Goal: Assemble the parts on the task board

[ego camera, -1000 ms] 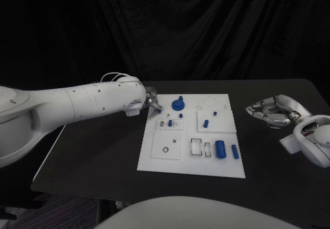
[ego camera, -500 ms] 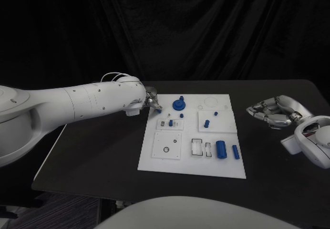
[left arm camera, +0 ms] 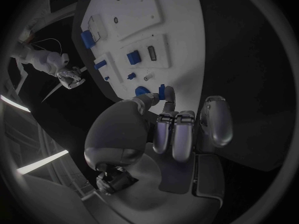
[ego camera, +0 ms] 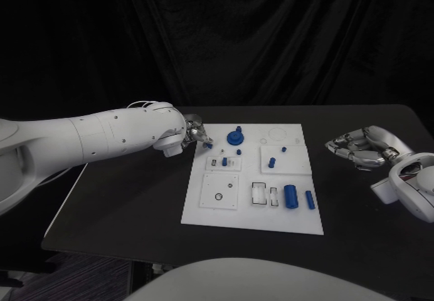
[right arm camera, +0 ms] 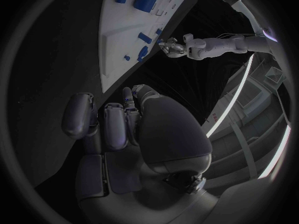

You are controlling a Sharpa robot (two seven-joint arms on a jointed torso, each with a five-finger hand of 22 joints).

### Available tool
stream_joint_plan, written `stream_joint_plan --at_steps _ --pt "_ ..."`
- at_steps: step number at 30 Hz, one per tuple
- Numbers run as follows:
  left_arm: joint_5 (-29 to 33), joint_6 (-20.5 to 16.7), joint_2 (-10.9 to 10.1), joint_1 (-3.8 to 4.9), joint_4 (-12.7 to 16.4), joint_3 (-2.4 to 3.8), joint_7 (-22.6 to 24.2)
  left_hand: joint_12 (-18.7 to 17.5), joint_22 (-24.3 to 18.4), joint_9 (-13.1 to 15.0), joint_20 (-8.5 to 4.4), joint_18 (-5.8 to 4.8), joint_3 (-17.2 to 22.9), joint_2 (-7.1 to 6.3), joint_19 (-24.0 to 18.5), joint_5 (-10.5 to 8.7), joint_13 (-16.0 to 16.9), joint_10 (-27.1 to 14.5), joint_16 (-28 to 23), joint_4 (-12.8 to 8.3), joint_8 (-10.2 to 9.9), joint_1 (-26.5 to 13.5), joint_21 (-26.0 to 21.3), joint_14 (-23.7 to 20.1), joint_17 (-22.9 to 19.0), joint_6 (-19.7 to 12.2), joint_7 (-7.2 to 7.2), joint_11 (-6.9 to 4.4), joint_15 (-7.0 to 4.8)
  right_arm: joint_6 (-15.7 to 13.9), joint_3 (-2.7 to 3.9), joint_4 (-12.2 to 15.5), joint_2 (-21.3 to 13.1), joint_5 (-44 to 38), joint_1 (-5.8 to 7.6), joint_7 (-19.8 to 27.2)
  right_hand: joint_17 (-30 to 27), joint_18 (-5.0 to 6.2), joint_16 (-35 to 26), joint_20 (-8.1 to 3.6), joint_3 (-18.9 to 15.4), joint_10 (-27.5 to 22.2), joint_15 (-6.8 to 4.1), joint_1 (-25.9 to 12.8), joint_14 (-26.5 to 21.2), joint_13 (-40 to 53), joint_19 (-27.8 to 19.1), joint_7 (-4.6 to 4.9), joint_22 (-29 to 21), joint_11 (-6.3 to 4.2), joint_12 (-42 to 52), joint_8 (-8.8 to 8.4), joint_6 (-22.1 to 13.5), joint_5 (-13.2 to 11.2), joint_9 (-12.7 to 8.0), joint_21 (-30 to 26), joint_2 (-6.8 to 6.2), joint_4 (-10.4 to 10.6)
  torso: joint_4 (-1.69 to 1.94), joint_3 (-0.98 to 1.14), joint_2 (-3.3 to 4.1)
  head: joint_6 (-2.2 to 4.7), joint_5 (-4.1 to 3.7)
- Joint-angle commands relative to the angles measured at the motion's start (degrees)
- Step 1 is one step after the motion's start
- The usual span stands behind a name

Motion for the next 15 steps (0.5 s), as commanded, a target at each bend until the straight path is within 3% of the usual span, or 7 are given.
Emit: stream_joint_plan --at_steps 1,5,9,15 --pt "3.3 -3.6 -1.7 -0.09 3.0 0.03 1.1 0.2 7.3 -0.1 -0.46 0.27 2.4 -0.27 0.0 -0.29 15.1 6.0 -0.3 -2.1 -0.1 0.0 -0.3 6.0 15.1 0.7 -0.33 -0.45 -0.10 0.3 0.04 0.2 -0.2 -0.3 -0.16 -0.9 1.1 0.82 -0.4 0.02 0.0 -0.4 0.10 0.4 1.5 0.1 -0.4 0.23 6.5 0.04 -0.2 -0.32 -0.1 0.2 0.1 -0.3 -0.02 -0.2 -0.04 0.02 0.00 0.01 -0.12" --pt "1.5 -4.7 -4.2 -0.10 7.0 0.02 0.9 0.2 7.3 -0.1 -0.48 0.28 2.6 -0.37 0.0 -0.46 15.1 6.0 -0.3 -2.3 -0.1 0.0 -0.4 6.0 15.1 0.7 -0.34 -0.46 -0.11 0.1 0.04 0.2 -0.2 -0.3 -0.16 -0.8 1.1 0.82 -0.4 0.02 0.0 -0.4 0.10 0.4 1.5 0.1 -0.4 0.23 6.5 0.04 -0.2 -0.32 -0.1 0.2 0.1 -0.3 -0.02 -0.2 0.02 0.02 -0.01 0.01 -0.03" --pt "-1.2 -5.4 -5.4 -0.12 9.2 0.02 0.8 0.2 7.3 -0.3 -0.51 0.29 3.1 -0.61 0.0 -2.00 15.1 6.0 -0.3 -2.6 -0.2 -0.4 -0.4 6.0 15.1 0.9 -0.36 -0.47 -0.13 -0.1 0.04 0.4 -0.3 -0.3 -0.16 -0.6 1.1 0.82 -0.4 0.02 0.0 -0.4 0.10 0.4 1.5 0.1 -0.4 0.23 6.5 0.04 -0.2 -0.32 -0.1 0.2 0.1 -0.3 -0.02 -0.2 -0.01 0.02 0.01 0.01 0.31" --pt "-5.6 -6.9 -6.5 -0.68 11.9 0.01 0.8 0.2 7.3 -0.4 -0.52 0.29 3.4 -0.61 -0.1 -2.28 15.1 6.0 -0.3 -2.9 -0.3 -0.3 -0.5 6.0 15.1 0.9 -0.38 -0.49 -0.14 -0.4 0.04 0.7 -0.3 -0.3 -0.22 -0.1 1.1 0.82 -0.3 0.02 0.0 -0.5 0.10 0.4 1.5 -0.1 -0.4 0.23 6.5 0.04 -0.3 -0.30 0.0 0.2 0.1 -0.4 -0.04 -0.3 0.07 -0.01 0.00 0.01 0.35"
